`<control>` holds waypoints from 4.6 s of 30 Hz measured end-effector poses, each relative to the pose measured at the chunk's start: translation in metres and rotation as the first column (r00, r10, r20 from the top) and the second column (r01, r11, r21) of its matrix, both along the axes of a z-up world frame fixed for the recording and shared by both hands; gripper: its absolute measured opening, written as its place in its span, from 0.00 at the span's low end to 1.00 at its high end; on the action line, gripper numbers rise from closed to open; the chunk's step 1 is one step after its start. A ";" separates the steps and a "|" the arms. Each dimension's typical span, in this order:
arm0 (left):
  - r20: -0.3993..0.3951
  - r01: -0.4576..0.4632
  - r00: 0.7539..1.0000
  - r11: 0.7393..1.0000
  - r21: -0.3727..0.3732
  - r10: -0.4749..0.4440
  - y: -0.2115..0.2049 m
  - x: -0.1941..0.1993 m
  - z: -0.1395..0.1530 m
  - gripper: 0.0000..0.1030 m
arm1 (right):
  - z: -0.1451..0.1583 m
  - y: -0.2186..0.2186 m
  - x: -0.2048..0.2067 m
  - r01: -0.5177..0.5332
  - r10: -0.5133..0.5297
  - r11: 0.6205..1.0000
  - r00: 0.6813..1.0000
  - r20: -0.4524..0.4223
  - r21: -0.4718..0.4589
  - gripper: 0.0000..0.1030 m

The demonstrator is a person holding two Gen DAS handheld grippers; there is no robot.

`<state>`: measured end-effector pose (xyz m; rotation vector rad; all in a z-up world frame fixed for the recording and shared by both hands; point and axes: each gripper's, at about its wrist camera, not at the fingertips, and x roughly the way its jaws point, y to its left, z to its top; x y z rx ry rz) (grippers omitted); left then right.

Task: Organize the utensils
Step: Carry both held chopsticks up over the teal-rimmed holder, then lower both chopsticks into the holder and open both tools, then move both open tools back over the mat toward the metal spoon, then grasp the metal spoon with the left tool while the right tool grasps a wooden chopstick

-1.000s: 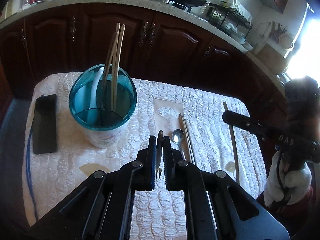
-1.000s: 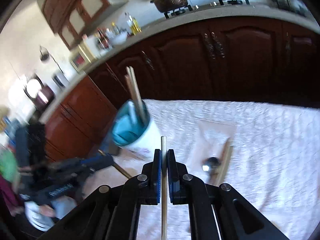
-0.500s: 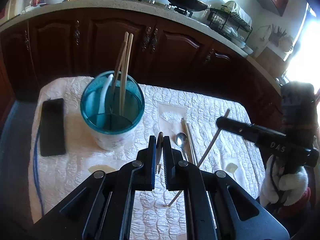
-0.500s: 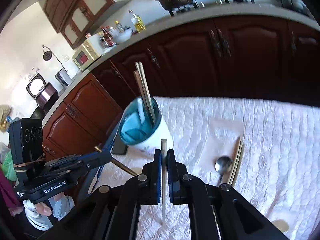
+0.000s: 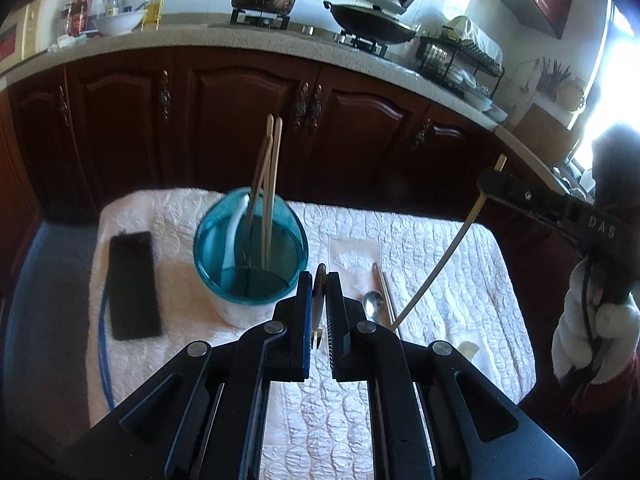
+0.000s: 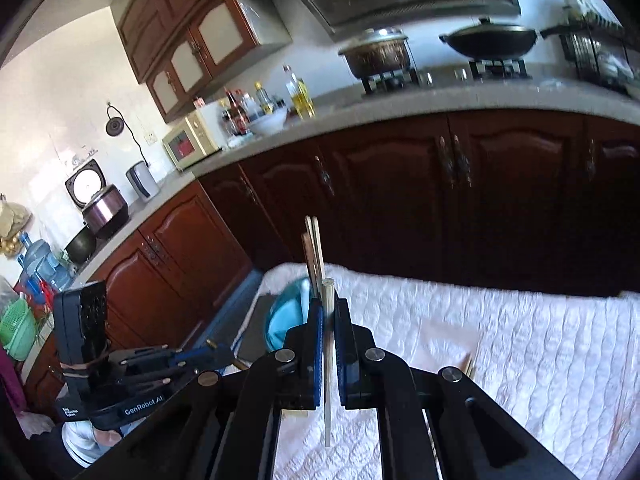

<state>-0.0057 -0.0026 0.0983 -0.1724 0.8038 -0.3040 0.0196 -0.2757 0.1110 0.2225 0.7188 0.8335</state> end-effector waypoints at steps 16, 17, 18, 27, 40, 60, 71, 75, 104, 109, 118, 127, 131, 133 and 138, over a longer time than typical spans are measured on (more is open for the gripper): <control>0.103 -0.076 0.992 0.997 -0.017 0.077 0.041 0.032 0.056 0.05 | 0.057 0.043 0.014 0.030 -0.036 0.999 0.989 0.143 0.046 0.05; 0.103 -0.085 0.991 0.996 -0.009 0.086 0.042 0.037 0.054 0.05 | 0.057 0.048 0.016 0.035 -0.040 0.999 0.988 0.152 0.037 0.05; 0.105 -0.094 0.990 0.996 -0.001 0.094 0.043 0.041 0.052 0.05 | 0.057 0.055 0.019 0.040 -0.043 0.999 0.986 0.161 0.026 0.05; 0.048 -0.083 0.995 0.997 -0.002 0.083 0.050 0.060 0.027 0.05 | 0.035 0.091 0.042 0.050 -0.043 0.998 0.982 0.182 -0.039 0.05; -0.024 -0.075 0.997 0.996 0.046 0.076 0.037 0.070 -0.014 0.05 | -0.023 0.127 0.076 0.006 -0.001 0.996 0.998 0.063 -0.085 0.05; -0.130 -0.157 0.978 0.985 0.076 0.166 0.046 0.085 -0.072 0.05 | -0.076 0.140 0.091 -0.050 0.043 0.996 0.996 -0.083 -0.076 0.24; -0.141 -0.197 0.970 0.980 0.040 0.200 0.054 0.076 -0.072 0.29 | -0.086 0.111 0.073 -0.033 0.025 0.997 0.992 -0.125 -0.064 0.27; -0.128 -0.199 0.971 0.979 0.044 0.203 0.051 0.070 -0.066 0.30 | -0.089 0.099 0.061 -0.015 0.006 0.997 0.992 -0.122 -0.074 0.27; -0.092 -0.064 0.993 0.996 0.059 0.069 -0.059 0.035 -0.063 0.40 | -0.102 0.003 -0.007 0.170 -0.190 0.961 0.979 -0.071 -0.220 0.35; -0.118 -0.045 0.992 0.998 0.051 0.050 -0.074 0.038 -0.075 0.40 | -0.118 -0.018 -0.010 0.196 -0.224 0.947 0.971 -0.088 -0.254 0.35; -0.163 -0.001 0.987 0.997 0.076 0.013 -0.094 0.043 -0.097 0.40 | -0.170 -0.046 0.001 0.183 -0.247 0.938 0.949 -0.196 -0.295 0.35; -0.230 0.022 0.973 0.995 0.093 0.000 -0.099 0.050 -0.127 0.40 | -0.236 -0.026 0.032 0.092 -0.196 0.957 0.906 -0.374 -0.277 0.24; -0.258 0.035 0.966 0.994 0.102 -0.008 -0.101 0.055 -0.139 0.40 | -0.259 -0.016 0.044 0.062 -0.180 0.961 0.880 -0.439 -0.271 0.22; -0.274 0.035 0.962 0.994 0.100 -0.007 -0.102 0.060 -0.145 0.40 | -0.263 -0.017 0.046 0.060 -0.165 0.971 0.871 -0.463 -0.233 0.12; -0.299 0.051 0.954 0.994 0.093 -0.021 -0.112 0.070 -0.158 0.40 | -0.261 -0.044 0.044 0.088 -0.190 0.968 0.870 -0.455 -0.235 0.06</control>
